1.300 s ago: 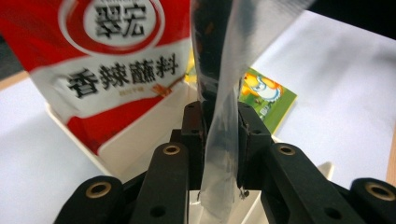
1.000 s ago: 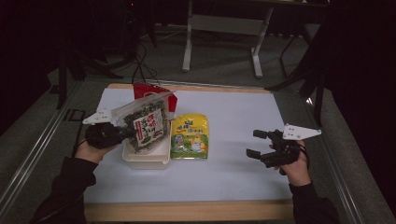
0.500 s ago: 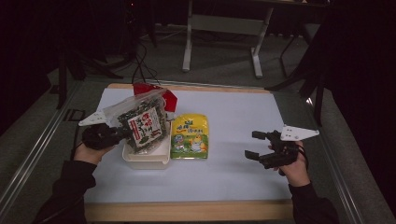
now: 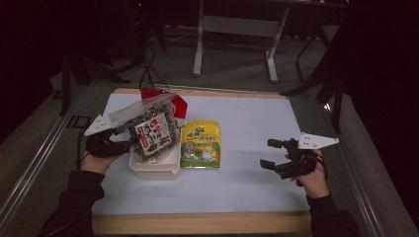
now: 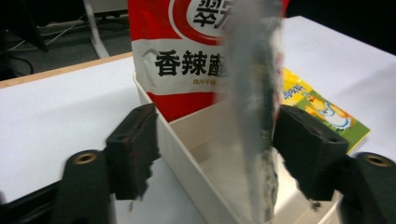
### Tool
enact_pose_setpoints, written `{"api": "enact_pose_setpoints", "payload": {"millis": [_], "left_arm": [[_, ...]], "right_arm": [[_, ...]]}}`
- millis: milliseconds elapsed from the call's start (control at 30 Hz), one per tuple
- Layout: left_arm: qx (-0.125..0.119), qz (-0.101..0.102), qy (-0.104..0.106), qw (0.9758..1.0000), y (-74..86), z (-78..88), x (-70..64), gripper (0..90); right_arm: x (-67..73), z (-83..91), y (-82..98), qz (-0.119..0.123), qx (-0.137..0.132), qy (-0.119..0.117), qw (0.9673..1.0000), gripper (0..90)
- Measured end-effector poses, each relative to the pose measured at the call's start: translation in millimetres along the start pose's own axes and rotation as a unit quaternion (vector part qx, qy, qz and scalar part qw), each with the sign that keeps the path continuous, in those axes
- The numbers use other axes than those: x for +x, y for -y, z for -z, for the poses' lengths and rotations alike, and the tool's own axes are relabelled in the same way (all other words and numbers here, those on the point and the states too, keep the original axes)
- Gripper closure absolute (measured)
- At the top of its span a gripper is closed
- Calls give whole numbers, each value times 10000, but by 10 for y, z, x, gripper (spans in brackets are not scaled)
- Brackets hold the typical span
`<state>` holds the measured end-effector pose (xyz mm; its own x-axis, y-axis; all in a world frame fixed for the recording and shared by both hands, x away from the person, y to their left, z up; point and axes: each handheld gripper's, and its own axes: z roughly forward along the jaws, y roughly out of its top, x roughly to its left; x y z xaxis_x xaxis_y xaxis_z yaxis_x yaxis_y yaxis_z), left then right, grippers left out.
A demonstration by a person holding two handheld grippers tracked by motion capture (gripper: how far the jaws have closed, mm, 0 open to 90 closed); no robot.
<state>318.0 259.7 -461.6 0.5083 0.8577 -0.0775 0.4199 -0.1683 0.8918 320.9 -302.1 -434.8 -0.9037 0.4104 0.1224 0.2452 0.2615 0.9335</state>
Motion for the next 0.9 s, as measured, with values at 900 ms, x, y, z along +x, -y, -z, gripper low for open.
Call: {"api": "enact_pose_setpoints", "payload": {"millis": [900], "left_arm": [[-101, 236, 125, 9996, 202, 369, -560, 6]], "right_arm": [[14, -39, 37, -18, 44, 94, 9999, 147]]}}
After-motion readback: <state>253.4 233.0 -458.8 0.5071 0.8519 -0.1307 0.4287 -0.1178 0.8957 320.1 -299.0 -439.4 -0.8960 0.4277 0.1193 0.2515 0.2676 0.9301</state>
